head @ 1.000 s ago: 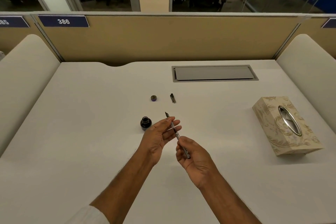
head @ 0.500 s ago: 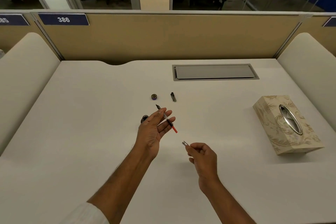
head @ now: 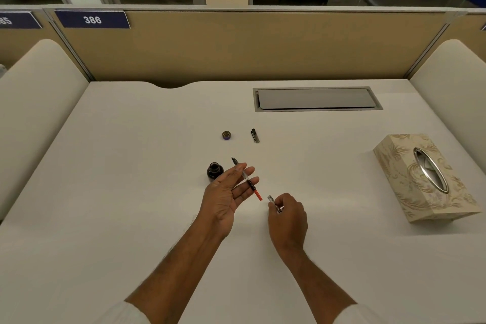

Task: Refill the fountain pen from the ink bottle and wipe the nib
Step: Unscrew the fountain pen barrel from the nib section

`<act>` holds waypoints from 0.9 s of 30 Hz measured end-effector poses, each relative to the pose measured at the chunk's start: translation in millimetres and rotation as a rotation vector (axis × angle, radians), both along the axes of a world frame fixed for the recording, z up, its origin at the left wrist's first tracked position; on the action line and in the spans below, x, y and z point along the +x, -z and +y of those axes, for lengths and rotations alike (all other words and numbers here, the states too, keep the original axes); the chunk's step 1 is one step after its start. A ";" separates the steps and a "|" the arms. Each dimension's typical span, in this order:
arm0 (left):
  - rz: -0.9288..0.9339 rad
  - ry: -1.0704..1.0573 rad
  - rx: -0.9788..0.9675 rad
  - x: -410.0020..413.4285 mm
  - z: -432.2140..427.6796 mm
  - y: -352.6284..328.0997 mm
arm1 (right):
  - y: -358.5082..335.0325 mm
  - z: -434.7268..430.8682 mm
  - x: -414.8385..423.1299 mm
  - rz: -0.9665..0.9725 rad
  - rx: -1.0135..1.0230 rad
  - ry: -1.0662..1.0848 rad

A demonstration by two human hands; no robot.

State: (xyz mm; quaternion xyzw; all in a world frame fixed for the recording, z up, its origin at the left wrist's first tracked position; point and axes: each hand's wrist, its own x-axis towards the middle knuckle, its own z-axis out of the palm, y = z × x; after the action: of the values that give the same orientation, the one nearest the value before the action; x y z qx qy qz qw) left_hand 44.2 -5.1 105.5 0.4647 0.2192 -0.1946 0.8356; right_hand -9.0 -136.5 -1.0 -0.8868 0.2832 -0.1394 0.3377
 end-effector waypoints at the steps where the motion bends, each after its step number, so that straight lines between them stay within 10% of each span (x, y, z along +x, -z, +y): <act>1: -0.001 0.003 -0.001 -0.5 0.6 0.4 | 2.1 0.3 0.7 0.009 -0.012 -0.006; 27: 0.023 0.012 0.001 -8.9 12.4 3.8 | 26.3 4.0 1.3 0.046 -0.004 -0.058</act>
State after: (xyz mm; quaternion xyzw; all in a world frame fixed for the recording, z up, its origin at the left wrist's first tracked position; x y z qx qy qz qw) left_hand 35.4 7.3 101.7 0.4644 0.2259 -0.2049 0.8315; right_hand -7.7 -132.5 -27.2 -0.8983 0.2647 -0.1095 0.3333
